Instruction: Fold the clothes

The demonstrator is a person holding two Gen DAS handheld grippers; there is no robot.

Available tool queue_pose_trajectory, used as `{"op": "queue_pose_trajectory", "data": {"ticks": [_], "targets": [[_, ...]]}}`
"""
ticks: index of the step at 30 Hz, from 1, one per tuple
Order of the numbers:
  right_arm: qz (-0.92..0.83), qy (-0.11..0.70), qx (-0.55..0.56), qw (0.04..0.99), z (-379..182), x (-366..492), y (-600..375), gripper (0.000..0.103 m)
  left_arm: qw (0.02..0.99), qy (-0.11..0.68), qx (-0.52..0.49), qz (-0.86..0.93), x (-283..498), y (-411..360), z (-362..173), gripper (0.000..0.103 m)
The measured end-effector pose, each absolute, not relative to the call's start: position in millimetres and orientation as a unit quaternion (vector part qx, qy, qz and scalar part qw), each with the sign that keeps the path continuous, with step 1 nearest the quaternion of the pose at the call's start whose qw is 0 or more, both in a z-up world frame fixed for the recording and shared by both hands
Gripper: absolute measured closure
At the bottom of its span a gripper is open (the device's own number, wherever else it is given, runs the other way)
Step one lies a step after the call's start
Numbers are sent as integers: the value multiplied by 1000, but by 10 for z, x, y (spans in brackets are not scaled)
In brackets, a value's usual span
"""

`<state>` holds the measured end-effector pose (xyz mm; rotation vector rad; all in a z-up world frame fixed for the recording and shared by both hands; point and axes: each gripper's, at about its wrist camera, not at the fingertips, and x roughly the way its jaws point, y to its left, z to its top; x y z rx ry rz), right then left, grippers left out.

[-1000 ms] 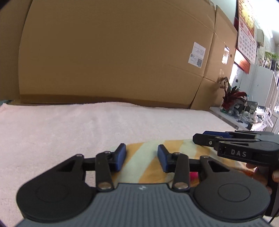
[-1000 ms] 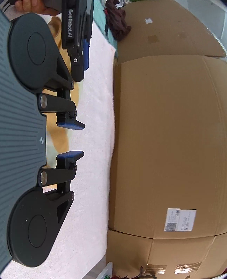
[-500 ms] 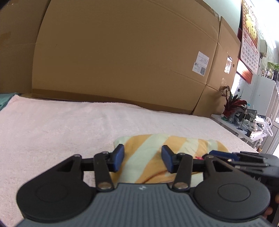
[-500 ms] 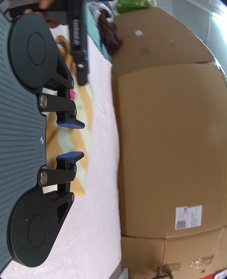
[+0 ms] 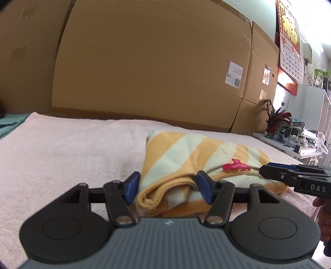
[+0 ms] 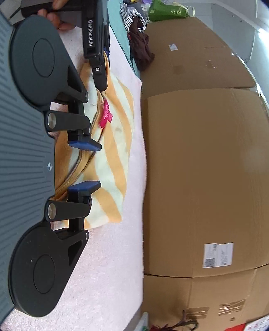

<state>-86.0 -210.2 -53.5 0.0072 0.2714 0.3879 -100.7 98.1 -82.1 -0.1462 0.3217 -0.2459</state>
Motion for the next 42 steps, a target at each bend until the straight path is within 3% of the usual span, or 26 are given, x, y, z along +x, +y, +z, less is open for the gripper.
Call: {"op": "queue_pose_trajectory", "data": {"ticks": [5, 8, 14, 19, 22, 36, 42], "targets": [[177, 135, 6, 975, -428, -916, -2139, 70, 986, 120, -52, -107, -1209, 971, -631, 43], [160, 113, 32, 980, -372, -980, -2178, 70, 988, 111, -58, -94, -1179, 937, -482, 35], [147, 129, 69, 978, -428, -874, -2143, 71, 978, 181, -66, -82, -817, 681, -539, 27], [133, 139, 47, 980, -573, -868, -2170, 70, 972, 219, -62, -63, -711, 627, -661, 11], [132, 150, 62, 978, -615, -842, -2257, 62, 965, 240, -87, -55, -656, 680, -689, 5], [128, 126, 140, 974, -252, -882, -2297, 61, 968, 235, -70, -44, -686, 572, -680, 4], [119, 158, 56, 979, -421, -798, -1888, 61, 967, 237, -77, -46, -689, 586, -677, 4]]}}
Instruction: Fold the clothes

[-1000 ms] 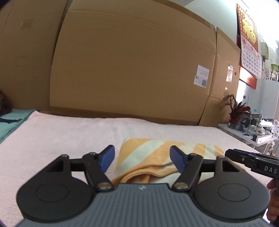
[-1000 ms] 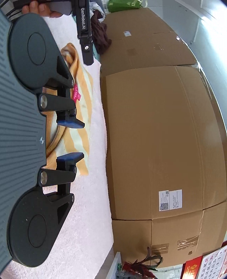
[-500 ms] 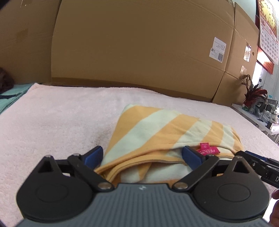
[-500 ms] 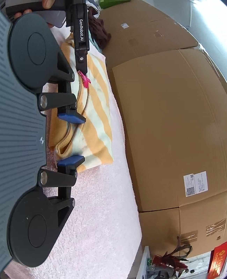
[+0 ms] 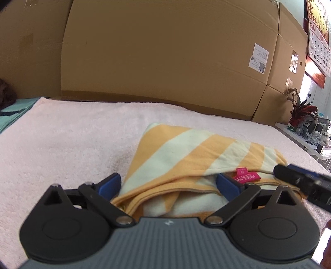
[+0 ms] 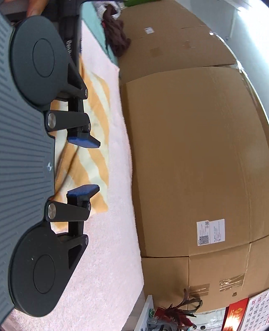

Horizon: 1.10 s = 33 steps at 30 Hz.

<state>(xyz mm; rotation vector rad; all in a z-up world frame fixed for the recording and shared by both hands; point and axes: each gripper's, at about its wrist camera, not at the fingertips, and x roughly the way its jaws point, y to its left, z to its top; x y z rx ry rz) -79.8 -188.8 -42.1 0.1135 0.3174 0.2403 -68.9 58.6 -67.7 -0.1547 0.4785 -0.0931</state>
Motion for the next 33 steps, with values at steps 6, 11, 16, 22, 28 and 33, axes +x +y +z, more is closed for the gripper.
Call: {"op": "queue_pose_trajectory", "data": {"ticks": [6, 11, 16, 22, 28, 33], "targets": [[120, 149, 20, 981, -481, -813, -1880, 60, 967, 237, -79, -48, -696, 594, -673, 3], [114, 131, -3, 985, -552, -872, -1832, 60, 968, 232, -82, -59, -729, 611, -677, 3], [134, 133, -5, 982, -547, -855, -1924, 60, 971, 219, -78, -61, -802, 704, -649, 1], [149, 142, 19, 978, -483, -848, -2039, 60, 987, 138, -64, -57, -1033, 848, -423, 1], [147, 132, 0, 980, -510, -926, -2066, 60, 971, 185, -70, -137, -911, 648, -566, 2], [137, 155, 59, 977, -415, -966, -2397, 54, 971, 191, -28, -144, -1046, 676, -593, 1]]}}
